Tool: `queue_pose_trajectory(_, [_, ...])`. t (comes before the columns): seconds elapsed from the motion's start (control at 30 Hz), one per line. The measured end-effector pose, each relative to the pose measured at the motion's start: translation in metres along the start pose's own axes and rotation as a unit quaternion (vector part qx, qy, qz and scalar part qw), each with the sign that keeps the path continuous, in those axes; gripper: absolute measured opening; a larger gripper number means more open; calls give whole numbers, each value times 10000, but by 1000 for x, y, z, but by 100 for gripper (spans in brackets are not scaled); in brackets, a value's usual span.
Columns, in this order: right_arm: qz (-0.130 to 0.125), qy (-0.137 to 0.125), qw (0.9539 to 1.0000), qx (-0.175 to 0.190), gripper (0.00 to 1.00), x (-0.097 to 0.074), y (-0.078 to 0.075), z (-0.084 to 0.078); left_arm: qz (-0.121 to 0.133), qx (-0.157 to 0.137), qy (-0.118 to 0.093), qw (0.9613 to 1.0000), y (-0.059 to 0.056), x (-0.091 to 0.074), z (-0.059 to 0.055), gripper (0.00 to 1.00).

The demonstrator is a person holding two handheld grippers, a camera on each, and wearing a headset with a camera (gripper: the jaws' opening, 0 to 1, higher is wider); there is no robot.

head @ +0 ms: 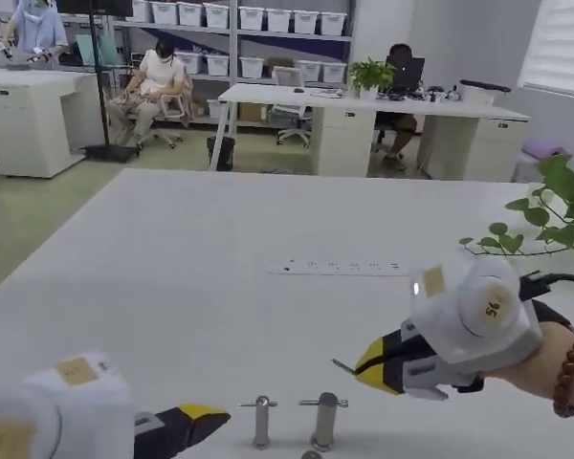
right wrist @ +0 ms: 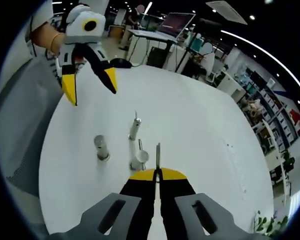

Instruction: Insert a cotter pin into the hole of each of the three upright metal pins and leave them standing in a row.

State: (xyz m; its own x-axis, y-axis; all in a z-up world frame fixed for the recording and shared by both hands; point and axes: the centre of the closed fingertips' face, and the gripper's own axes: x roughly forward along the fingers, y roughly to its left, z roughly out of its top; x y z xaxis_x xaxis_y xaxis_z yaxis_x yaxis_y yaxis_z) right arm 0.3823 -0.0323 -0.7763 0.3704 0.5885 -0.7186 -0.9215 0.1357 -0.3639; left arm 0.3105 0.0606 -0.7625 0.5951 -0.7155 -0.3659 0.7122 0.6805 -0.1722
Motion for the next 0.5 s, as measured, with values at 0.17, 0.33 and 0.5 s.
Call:
queue_pose_trajectory(0.17, [-38, -100, 9997, -201, 2, -1, 12, 11, -55, -82, 6, 10000, -1, 5, 5, 37])
queue_pose_trajectory(0.33, [-24, -208, 9989, -415, 2, -1, 24, 23, -98, -223, 10, 9997, -2, 12, 9, 33])
queue_pose_trajectory(0.5, [-42, -213, 9969, -757, 2, 2, 34, 31, -135, -310, 62, 9994, -3, 17, 9, 28])
